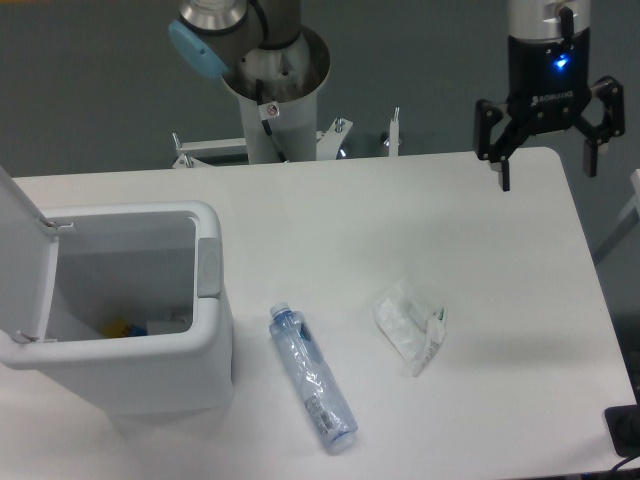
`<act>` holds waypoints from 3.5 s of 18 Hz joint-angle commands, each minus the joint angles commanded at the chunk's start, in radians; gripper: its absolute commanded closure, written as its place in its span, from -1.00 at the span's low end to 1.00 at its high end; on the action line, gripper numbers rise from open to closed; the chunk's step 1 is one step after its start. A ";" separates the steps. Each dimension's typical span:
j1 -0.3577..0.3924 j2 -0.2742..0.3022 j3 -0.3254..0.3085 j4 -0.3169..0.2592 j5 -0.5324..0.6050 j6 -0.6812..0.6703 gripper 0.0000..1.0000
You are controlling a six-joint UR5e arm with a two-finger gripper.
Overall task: Place the trash in the trash can
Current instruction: 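Move the open gripper over the crumpled white tissue wrapper, then lower the gripper and close it on the white tissue wrapper, then lift the tissue wrapper and carry it into the trash bin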
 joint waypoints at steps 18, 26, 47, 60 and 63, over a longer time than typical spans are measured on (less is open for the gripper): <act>-0.113 -0.112 -0.304 0.226 0.167 0.069 -1.00; -0.182 -0.271 -0.288 0.219 0.042 -0.026 -1.00; -0.192 -0.302 -0.282 0.249 0.104 -0.047 1.00; -0.188 -0.241 0.040 0.249 -0.147 -0.546 1.00; -0.230 -0.207 0.090 0.249 -0.196 -0.668 1.00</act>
